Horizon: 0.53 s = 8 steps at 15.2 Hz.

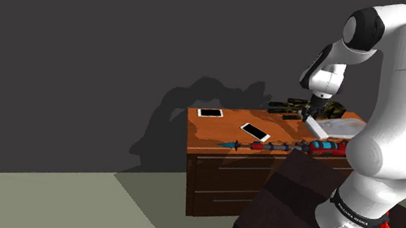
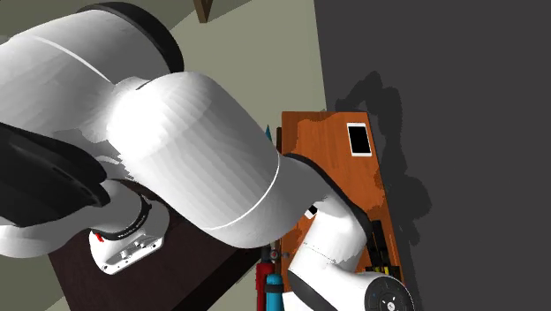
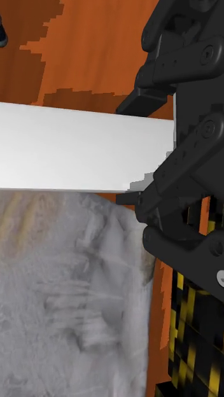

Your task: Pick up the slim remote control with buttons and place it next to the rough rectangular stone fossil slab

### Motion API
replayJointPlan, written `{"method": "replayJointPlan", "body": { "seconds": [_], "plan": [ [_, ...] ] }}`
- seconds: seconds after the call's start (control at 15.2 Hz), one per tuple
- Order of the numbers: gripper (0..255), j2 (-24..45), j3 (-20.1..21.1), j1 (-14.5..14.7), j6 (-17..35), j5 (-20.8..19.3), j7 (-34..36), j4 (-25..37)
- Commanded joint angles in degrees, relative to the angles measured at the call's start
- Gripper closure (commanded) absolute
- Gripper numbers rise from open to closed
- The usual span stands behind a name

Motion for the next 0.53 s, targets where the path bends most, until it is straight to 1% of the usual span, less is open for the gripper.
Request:
{"method": "replayJointPlan", "body": {
  "seconds": [0.0,0.46],
  "plan": [
    [255,1.47,0.61,-0.39,0.98,0.69,-0.37,-0.24],
    [255,6.32,2.89,-2.13,4.41,2.94,-1.97,1.19]
  ]
}}
